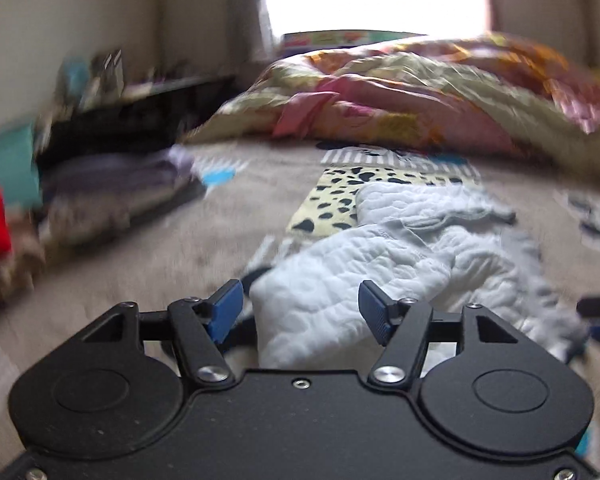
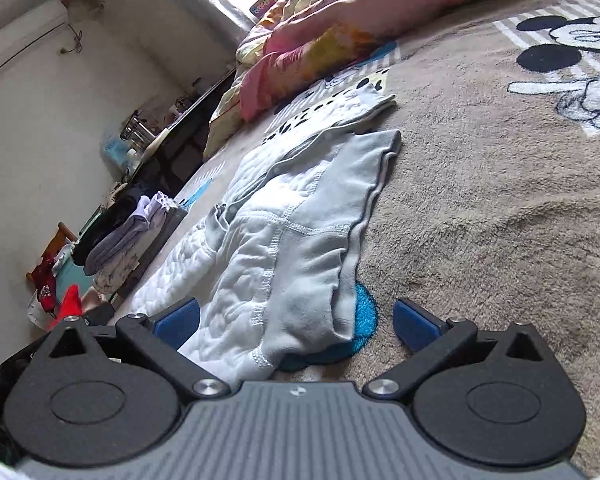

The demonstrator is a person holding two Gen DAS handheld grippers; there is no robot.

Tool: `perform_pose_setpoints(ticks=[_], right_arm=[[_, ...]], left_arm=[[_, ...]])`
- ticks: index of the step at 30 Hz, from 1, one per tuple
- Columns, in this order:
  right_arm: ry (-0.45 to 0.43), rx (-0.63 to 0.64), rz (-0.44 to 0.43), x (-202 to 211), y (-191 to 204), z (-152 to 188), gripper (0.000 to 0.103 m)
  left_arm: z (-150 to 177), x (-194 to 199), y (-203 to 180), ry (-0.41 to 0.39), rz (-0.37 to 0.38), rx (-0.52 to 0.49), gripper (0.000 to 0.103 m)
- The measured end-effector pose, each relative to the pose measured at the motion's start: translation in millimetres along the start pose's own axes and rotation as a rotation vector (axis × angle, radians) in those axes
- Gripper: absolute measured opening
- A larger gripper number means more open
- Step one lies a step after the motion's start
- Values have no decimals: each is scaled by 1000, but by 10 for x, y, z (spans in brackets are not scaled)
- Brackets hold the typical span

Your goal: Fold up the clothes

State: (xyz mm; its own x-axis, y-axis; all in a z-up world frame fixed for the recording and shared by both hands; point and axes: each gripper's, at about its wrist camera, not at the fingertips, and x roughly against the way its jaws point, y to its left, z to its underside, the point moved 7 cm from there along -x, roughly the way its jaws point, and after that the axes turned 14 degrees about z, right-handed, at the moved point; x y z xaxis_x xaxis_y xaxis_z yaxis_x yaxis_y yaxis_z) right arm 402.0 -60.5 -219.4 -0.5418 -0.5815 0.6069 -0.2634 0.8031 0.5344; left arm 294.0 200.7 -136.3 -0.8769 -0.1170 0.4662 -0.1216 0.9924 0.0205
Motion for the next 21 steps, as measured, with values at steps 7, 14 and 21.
perform_pose_setpoints(ticks=[7,14,21], right_arm=[[-51,13,21,-56,93,33,93],[-61,-1,37,-93,92,36,73],[-76,-20,25,-129,39,83,14]], left_arm=[[78,-402,-351,178,119,-233,64],[93,-689,-565,230,156,-312,63],[153,-793,-490,223,141,-259,16]])
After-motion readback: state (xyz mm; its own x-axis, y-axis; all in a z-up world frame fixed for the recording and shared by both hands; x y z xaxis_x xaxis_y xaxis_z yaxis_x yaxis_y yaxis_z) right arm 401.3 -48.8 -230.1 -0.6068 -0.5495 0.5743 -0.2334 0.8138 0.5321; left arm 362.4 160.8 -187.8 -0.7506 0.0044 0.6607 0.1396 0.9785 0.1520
